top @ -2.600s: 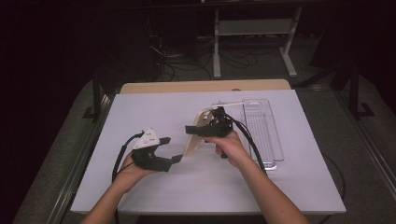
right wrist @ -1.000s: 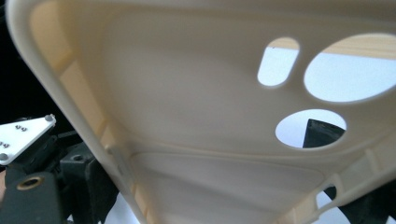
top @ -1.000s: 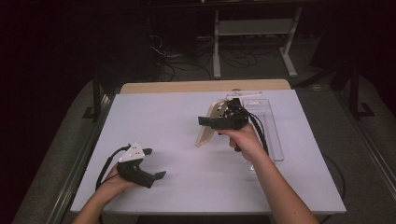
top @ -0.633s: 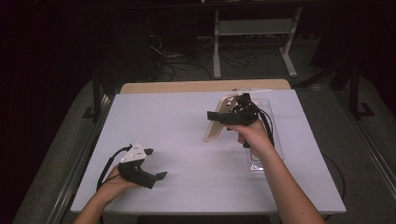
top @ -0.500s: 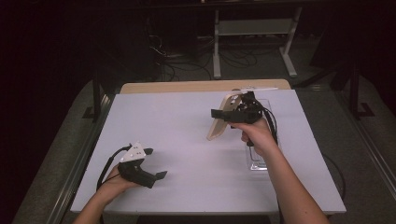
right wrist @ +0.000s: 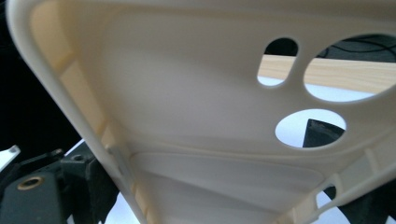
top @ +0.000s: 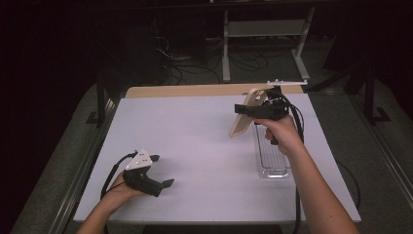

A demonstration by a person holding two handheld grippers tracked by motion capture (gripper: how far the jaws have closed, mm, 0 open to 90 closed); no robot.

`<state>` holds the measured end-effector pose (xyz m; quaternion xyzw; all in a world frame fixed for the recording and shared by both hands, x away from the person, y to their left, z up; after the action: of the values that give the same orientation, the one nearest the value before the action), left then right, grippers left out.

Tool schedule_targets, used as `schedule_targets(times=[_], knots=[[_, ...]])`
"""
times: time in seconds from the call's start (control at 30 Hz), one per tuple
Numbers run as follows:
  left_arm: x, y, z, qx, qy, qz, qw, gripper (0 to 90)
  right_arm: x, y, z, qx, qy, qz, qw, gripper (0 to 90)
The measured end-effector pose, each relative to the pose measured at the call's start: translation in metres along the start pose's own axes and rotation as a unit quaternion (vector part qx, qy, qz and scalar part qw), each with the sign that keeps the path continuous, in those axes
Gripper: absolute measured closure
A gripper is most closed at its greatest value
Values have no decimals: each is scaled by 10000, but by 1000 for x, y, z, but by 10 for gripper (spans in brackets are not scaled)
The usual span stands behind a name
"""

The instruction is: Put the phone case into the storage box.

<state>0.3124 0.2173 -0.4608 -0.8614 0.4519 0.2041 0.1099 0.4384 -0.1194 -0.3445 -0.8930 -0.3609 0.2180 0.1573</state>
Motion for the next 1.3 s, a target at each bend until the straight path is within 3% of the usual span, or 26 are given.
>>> schedule_targets(times=[0.3,0.7,0.97,1.3], knots=[[-1,0,0,-130,6,-29,9999,0,-13,23,-20,-12,0,443,9990,97],[0,1,0,-140,61,-27,9999,0,-17,52,-35,-160,-115,1074,9940,98],[-1,0,-1,-98,58,-47,9999,0,-14,73,-37,-240,-288,1584,9867,98],[0,3,-1,-104,63,-15,9999,0,1,92,-34,-194,-483,2178,9746,98]])
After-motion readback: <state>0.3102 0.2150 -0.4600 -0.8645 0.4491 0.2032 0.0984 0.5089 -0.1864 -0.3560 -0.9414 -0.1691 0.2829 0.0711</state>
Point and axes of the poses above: each handheld gripper's, and its own axes: x roughly forward along the jaws, z roughly out of its underside, y roughly to its right, the point moved 6 cm from there along x, roughly forward along the jaws, and after that the axes turned 10 degrees about y, right-handed, at the moved point
